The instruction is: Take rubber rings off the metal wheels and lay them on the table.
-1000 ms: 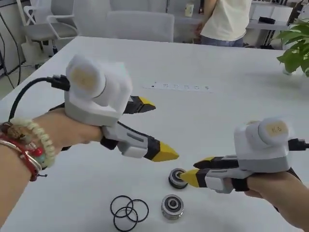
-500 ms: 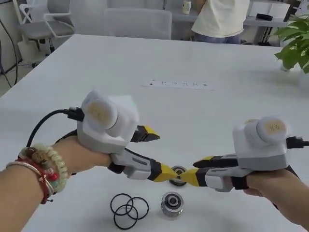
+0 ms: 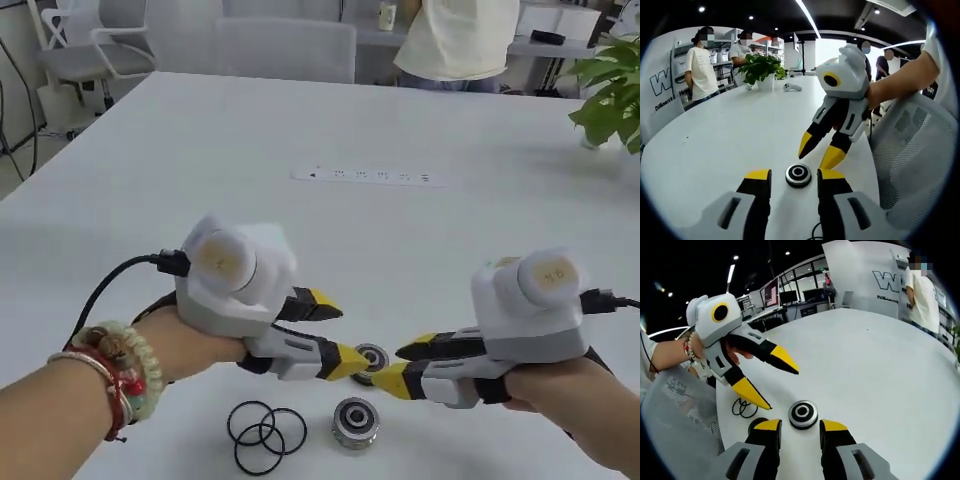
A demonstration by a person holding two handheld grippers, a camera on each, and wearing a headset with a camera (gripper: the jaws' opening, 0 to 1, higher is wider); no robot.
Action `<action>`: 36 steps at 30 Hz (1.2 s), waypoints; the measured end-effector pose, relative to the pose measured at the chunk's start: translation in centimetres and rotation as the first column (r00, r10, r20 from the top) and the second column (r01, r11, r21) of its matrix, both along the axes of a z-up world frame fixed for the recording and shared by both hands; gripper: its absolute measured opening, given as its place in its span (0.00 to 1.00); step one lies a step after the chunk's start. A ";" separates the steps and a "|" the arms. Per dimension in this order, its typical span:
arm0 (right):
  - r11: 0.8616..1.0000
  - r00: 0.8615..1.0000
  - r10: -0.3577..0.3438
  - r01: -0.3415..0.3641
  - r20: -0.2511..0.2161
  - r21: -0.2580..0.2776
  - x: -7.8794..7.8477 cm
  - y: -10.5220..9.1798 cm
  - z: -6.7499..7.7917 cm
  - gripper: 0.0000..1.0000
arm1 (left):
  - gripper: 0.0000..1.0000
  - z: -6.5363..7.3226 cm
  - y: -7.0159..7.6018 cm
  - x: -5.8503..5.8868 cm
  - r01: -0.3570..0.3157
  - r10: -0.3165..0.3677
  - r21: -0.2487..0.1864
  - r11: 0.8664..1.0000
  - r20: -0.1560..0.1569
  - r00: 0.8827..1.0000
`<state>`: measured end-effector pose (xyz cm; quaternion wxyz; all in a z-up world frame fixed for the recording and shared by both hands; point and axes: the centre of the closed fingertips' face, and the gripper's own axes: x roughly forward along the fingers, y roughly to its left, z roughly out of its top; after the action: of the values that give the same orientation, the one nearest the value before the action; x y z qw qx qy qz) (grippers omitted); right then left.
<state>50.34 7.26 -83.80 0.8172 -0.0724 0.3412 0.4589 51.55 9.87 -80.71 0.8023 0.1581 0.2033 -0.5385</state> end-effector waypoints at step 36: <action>0.998 0.999 0.030 -0.029 0.014 -0.047 -0.2 0.2 -1.9 0.24 | 0.15 -2.8 -2.0 0.1 -0.046 0.047 0.027 0.999 -0.016 0.999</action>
<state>50.11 7.45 -85.67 0.8108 -0.0997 0.3446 0.4624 51.68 7.82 -83.49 0.8107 0.1594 0.2209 -0.5182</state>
